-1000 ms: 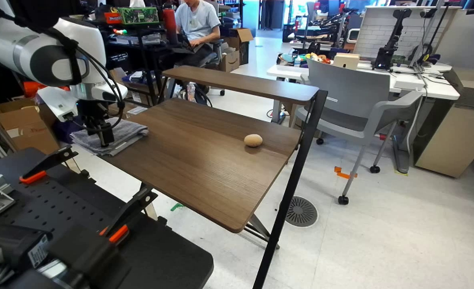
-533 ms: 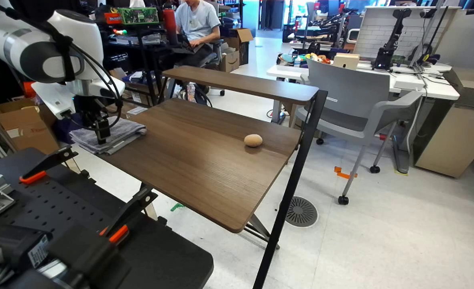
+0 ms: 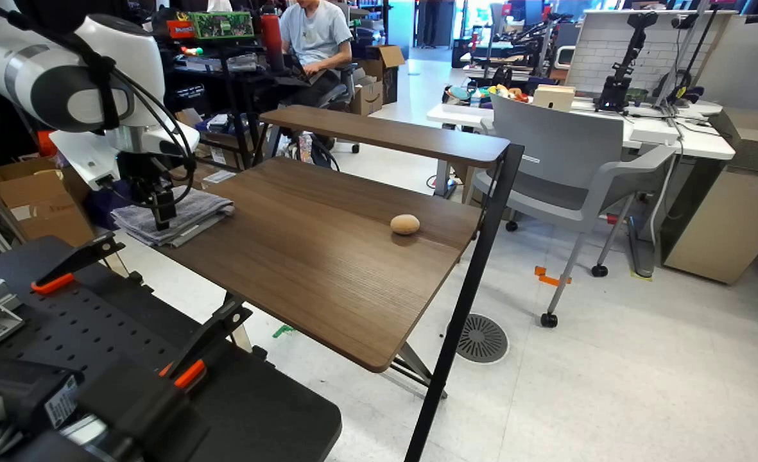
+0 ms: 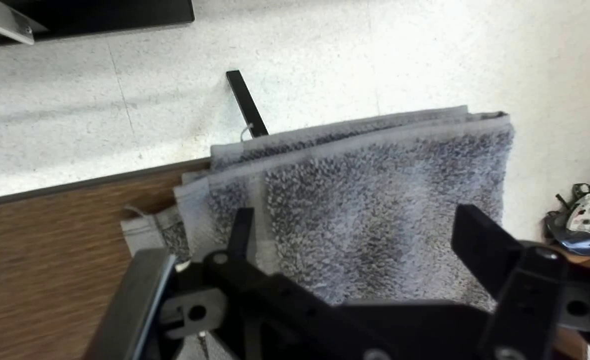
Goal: Move the brown object to the right, the use the gray towel to wipe the table
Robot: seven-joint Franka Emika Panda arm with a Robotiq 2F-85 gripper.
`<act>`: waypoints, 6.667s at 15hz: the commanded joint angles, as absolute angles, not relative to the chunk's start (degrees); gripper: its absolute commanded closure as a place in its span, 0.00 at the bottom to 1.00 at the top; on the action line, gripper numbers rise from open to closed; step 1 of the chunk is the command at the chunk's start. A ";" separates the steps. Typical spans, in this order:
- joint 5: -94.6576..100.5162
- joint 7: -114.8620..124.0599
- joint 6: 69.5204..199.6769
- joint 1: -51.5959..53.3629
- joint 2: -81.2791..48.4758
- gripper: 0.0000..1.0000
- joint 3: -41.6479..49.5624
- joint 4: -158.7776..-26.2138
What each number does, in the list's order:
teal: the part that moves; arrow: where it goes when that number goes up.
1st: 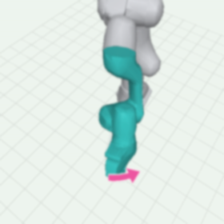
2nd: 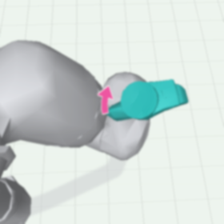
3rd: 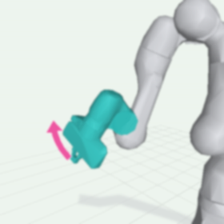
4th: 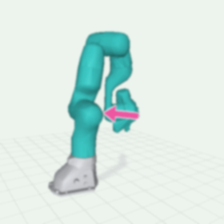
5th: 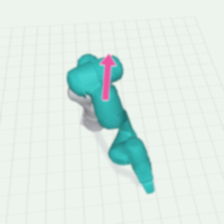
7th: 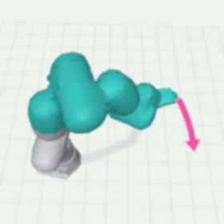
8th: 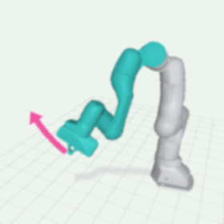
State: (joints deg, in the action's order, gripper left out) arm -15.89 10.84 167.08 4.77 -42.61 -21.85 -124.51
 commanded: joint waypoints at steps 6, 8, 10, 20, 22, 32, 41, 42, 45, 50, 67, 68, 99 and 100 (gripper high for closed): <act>-16.76 13.81 170.47 9.52 -45.53 0.00 -18.71 -116.08; -16.09 15.45 170.20 12.32 -48.08 0.00 -15.79 -113.57; -15.39 17.90 169.49 15.87 -51.00 0.00 -11.55 -111.26; -16.10 27.27 160.96 17.68 -58.24 0.00 -2.17 -100.76; -16.50 28.92 160.04 15.78 -59.21 0.00 -0.28 -97.92; -18.26 35.26 160.20 5.31 -68.31 0.00 2.40 -81.16; -18.94 28.16 169.05 6.56 -68.15 0.00 -11.10 -84.57; -18.74 27.35 169.91 7.31 -68.42 0.00 -11.76 -84.72; -18.52 25.72 170.09 7.96 -68.22 0.00 -12.33 -84.98; -17.75 25.52 171.66 7.60 -64.79 0.00 -7.82 -87.68; -13.15 11.60 170.74 8.48 -50.86 0.00 -7.93 -123.37; -12.52 11.24 170.32 9.35 -51.28 0.00 -7.82 -123.83; -17.84 24.33 161.30 -0.44 -55.03 0.00 0.80 -108.95; -18.21 23.10 161.05 -0.94 -54.67 0.00 -0.95 -108.96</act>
State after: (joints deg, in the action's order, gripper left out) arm -15.30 26.28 158.75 0.90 -50.61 5.70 -111.11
